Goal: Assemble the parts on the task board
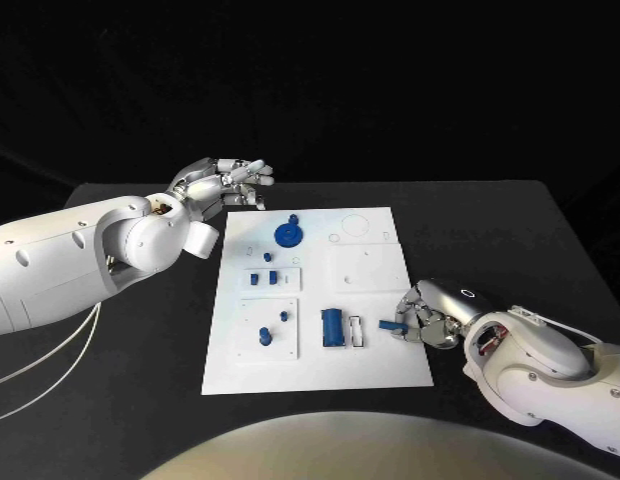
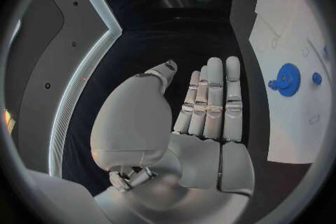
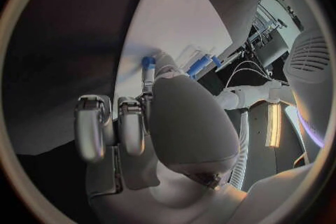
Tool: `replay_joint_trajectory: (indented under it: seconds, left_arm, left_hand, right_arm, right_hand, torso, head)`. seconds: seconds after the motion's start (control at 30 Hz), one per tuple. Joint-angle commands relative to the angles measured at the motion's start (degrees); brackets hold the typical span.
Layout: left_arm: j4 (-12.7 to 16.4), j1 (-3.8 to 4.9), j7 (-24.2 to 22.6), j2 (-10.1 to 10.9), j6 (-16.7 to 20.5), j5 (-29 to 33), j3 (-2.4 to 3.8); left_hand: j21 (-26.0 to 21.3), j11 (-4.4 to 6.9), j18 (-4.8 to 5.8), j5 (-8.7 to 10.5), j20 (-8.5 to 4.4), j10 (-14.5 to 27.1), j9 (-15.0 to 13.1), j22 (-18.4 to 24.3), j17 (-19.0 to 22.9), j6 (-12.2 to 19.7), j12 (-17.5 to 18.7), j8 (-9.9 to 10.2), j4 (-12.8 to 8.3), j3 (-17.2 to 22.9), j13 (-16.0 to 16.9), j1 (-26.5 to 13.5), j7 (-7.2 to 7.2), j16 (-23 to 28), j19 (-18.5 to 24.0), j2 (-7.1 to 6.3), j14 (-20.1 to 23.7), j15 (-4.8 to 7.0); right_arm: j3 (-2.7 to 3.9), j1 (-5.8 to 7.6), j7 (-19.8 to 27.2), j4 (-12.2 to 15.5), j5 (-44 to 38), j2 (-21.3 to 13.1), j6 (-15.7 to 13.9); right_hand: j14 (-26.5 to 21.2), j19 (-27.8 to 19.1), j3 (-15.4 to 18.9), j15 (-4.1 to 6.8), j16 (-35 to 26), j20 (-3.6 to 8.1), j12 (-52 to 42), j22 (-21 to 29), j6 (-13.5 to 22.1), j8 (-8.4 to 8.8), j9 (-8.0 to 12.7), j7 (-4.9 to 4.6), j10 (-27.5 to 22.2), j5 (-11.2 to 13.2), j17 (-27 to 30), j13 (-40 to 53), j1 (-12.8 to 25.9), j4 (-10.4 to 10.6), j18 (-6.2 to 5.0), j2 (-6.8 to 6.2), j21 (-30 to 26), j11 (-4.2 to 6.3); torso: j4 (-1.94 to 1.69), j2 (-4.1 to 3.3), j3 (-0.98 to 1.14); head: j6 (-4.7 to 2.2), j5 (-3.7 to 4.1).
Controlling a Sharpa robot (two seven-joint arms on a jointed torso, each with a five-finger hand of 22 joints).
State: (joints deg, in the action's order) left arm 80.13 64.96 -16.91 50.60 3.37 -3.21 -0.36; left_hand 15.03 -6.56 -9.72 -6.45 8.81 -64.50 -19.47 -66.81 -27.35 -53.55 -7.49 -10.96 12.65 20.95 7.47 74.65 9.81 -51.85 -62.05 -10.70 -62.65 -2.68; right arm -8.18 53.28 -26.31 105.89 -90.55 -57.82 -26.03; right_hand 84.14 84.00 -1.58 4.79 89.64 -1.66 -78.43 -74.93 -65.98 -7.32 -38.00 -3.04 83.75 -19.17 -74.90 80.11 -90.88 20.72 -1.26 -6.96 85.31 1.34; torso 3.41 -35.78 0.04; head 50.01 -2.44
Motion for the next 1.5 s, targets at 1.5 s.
replay_joint_trajectory:
  seconds: [1.5]
  left_arm:
    - [0.1,0.04,-0.1,-0.4,-0.9,0.3,0.04]
  left_hand:
    - [-0.4,0.11,-0.53,-0.20,-0.14,0.4,-0.1,0.1,0.0,0.5,-0.3,-0.2,0.0,-0.4,0.1,0.3,-0.16,0.2,-0.4,0.65,0.6,0.04]
  right_arm:
    - [-0.27,1.36,-1.7,0.5,15.7,6.1,0.5]
  right_hand:
    - [5.9,4.5,-42.0,0.31,0.4,0.26,-4.9,-14.1,0.1,-4.44,-6.2,0.95,3.6,10.2,-15.1,5.7,38.6,-14.6,0.52,-7.47,1.6,0.56]
  torso:
    - [0.03,-0.05,0.05]
  head:
    - [-0.01,-0.23]
